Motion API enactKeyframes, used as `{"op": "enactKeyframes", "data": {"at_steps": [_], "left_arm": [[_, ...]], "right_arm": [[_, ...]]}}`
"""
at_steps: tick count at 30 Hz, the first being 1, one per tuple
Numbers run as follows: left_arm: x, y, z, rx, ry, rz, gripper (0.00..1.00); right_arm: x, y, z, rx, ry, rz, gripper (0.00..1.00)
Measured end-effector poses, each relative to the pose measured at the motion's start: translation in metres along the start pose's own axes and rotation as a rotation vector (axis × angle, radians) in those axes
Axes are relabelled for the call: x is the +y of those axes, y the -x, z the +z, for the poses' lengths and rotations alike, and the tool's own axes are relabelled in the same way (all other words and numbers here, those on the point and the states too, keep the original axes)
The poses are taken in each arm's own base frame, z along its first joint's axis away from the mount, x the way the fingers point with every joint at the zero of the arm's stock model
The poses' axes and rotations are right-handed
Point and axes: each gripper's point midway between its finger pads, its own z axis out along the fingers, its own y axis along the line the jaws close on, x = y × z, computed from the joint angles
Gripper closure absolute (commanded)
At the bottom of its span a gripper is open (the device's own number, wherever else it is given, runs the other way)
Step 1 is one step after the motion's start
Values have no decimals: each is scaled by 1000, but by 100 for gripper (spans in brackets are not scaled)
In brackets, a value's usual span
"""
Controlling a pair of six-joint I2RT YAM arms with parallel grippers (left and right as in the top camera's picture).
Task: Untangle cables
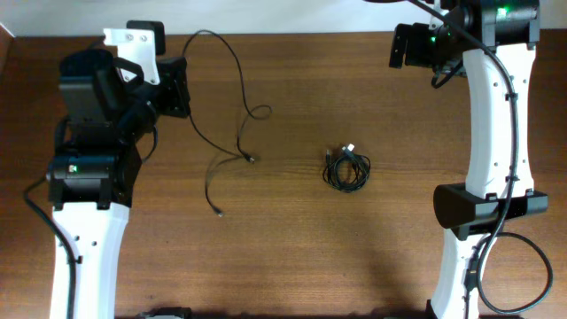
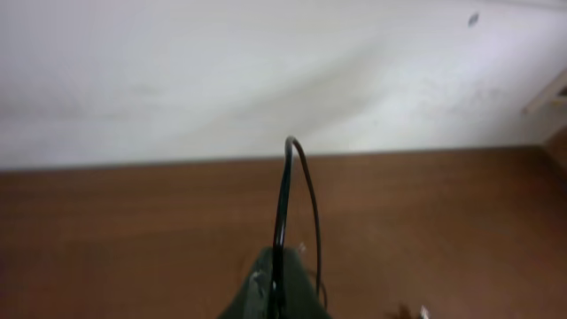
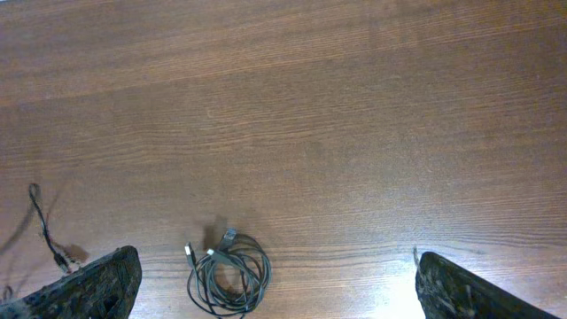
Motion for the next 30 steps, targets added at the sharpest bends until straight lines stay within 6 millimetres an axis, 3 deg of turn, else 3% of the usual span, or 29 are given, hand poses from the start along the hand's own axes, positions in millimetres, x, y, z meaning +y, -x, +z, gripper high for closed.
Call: {"op": "enactKeyframes", "data": {"at_steps": [6, 15, 18, 21, 24, 27, 29, 30], "left_arm": [[39, 17, -8, -68, 103, 7, 100], [34, 20, -1, -78, 61, 15, 100], [37, 29, 7, -119, 56, -1, 100], [38, 58, 17, -246, 27, -38, 100], [39, 107, 26, -469, -36, -77, 100], [42, 137, 42, -653, -128, -144, 100], [49, 139, 57, -703, -169, -200, 100], [58, 127, 75, -673, -166, -252, 100]], "right_arm": [[0, 0, 0, 0, 0, 1, 1], [0, 0, 0, 0, 0, 0, 1], [0, 0, 0, 0, 0, 1, 2], [0, 0, 0, 0, 0, 0, 1], [0, 0, 0, -1, 0, 0, 1], [0, 0, 0, -1, 0, 0, 2], [0, 0, 0, 0, 0, 0, 1], [0, 0, 0, 0, 0, 0, 1]]}}
